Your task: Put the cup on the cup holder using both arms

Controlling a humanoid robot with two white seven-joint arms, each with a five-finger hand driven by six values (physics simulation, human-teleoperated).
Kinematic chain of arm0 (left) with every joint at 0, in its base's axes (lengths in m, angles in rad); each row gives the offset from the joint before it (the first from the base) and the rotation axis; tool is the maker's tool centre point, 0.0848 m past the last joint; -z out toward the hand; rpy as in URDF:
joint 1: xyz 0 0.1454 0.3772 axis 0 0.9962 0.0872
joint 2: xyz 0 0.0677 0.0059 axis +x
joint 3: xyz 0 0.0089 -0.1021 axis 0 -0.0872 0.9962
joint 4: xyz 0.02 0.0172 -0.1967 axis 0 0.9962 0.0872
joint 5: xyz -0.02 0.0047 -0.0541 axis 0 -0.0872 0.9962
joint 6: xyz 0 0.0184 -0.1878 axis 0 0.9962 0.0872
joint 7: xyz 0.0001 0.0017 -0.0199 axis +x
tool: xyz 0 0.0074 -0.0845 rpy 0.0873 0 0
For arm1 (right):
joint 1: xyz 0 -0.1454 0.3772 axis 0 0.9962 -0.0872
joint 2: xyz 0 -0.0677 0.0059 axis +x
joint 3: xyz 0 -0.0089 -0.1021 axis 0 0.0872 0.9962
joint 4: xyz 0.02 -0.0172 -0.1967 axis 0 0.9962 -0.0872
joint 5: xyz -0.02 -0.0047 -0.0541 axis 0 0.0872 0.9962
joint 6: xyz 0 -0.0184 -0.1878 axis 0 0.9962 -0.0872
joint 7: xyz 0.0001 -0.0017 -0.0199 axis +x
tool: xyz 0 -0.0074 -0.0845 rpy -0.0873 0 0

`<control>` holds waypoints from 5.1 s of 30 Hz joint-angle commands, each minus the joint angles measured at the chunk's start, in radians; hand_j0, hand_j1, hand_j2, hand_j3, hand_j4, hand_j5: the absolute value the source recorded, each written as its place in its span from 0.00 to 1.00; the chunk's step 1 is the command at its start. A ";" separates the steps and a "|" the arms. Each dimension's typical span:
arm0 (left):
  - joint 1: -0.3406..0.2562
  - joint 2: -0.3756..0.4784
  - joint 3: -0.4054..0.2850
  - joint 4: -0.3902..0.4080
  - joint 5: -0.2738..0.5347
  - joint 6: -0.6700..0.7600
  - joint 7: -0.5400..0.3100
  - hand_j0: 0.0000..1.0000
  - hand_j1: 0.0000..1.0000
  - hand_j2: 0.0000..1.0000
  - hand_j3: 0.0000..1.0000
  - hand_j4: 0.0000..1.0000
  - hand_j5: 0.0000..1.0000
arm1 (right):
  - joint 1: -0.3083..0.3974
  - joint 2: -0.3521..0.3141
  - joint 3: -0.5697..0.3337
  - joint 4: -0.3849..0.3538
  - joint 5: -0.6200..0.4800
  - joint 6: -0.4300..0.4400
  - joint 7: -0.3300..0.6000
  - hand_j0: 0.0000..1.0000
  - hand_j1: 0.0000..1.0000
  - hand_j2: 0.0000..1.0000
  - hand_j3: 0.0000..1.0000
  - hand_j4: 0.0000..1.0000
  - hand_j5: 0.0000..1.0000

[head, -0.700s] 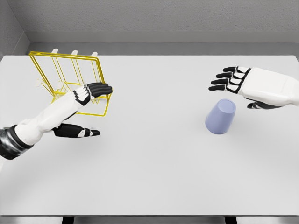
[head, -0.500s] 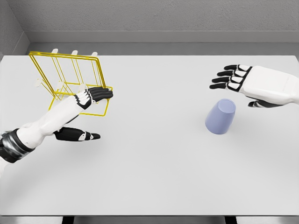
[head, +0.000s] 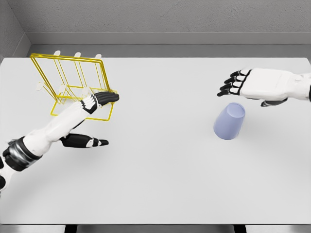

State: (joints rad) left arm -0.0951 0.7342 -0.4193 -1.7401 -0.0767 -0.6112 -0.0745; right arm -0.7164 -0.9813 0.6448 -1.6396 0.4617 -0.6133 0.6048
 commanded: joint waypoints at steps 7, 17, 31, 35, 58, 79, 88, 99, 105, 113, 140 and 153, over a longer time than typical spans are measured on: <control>-0.011 -0.010 -0.213 0.073 0.262 0.000 -0.011 1.00 1.00 1.00 1.00 1.00 1.00 | 0.000 0.046 0.084 0.012 0.141 0.002 0.006 0.98 0.98 0.98 0.98 0.98 0.98; -0.026 -0.027 -0.242 0.068 0.591 0.251 -0.108 1.00 1.00 1.00 1.00 1.00 1.00 | 0.000 0.061 0.104 0.006 0.156 0.002 0.006 0.97 0.97 0.97 0.97 0.97 0.97; -0.028 -0.084 -0.239 0.090 0.762 0.353 -0.110 1.00 1.00 1.00 1.00 1.00 1.00 | 0.002 0.059 0.134 0.001 0.164 0.002 0.006 0.75 0.75 0.75 0.75 0.75 0.75; -0.028 -0.084 -0.239 0.091 0.752 0.353 -0.110 1.00 1.00 1.00 1.00 1.00 1.00 | 0.002 0.059 0.134 0.003 0.169 0.002 0.006 0.63 0.63 0.63 0.63 0.63 0.63; -0.026 -0.102 -0.239 0.105 0.756 0.389 -0.110 1.00 1.00 1.00 1.00 1.00 1.00 | -0.015 0.052 0.118 -0.077 0.153 0.002 0.006 0.46 0.46 0.46 0.46 0.46 0.46; -0.026 -0.102 -0.240 0.114 0.755 0.389 -0.110 1.00 1.00 1.00 1.00 1.00 1.00 | -0.035 0.200 0.131 -0.128 0.121 0.002 0.006 0.44 0.44 0.44 0.44 0.44 0.44; -0.026 -0.107 -0.240 0.117 0.753 0.389 -0.110 1.00 1.00 1.00 1.00 1.00 1.00 | -0.035 0.286 0.171 -0.129 0.121 0.002 0.006 0.44 0.44 0.44 0.44 0.44 0.44; -0.026 -0.108 -0.239 0.122 0.753 0.389 -0.110 1.00 1.00 1.00 1.00 1.00 1.00 | -0.054 0.357 0.223 -0.129 0.121 0.002 0.006 0.44 0.44 0.44 0.44 0.44 0.44; -0.026 -0.108 -0.240 0.122 0.753 0.389 -0.110 1.00 1.00 1.00 1.00 1.00 1.00 | -0.052 0.363 0.223 -0.128 0.123 0.002 0.006 0.50 0.50 0.50 0.50 0.50 0.50; -0.026 -0.108 -0.240 0.122 0.753 0.389 -0.110 1.00 1.00 1.00 1.00 1.00 1.00 | -0.051 0.362 0.217 -0.128 0.129 0.002 0.006 1.00 1.00 1.00 1.00 1.00 1.00; -0.107 -0.208 -0.343 0.132 0.747 0.436 -0.108 1.00 1.00 1.00 1.00 1.00 1.00 | 0.445 0.293 -0.654 -0.045 -0.350 0.002 0.006 1.00 1.00 1.00 1.00 1.00 1.00; -0.115 -0.248 -0.361 0.145 0.741 0.465 -0.108 1.00 1.00 1.00 1.00 1.00 1.00 | 0.506 0.294 -0.720 -0.040 -0.347 0.002 0.006 1.00 1.00 1.00 1.00 1.00 1.00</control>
State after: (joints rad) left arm -0.2102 0.4905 -0.7785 -1.5946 0.6629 -0.1455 -0.1818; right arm -0.2102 -0.6869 -0.0745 -1.6799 0.1233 -0.6139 0.6114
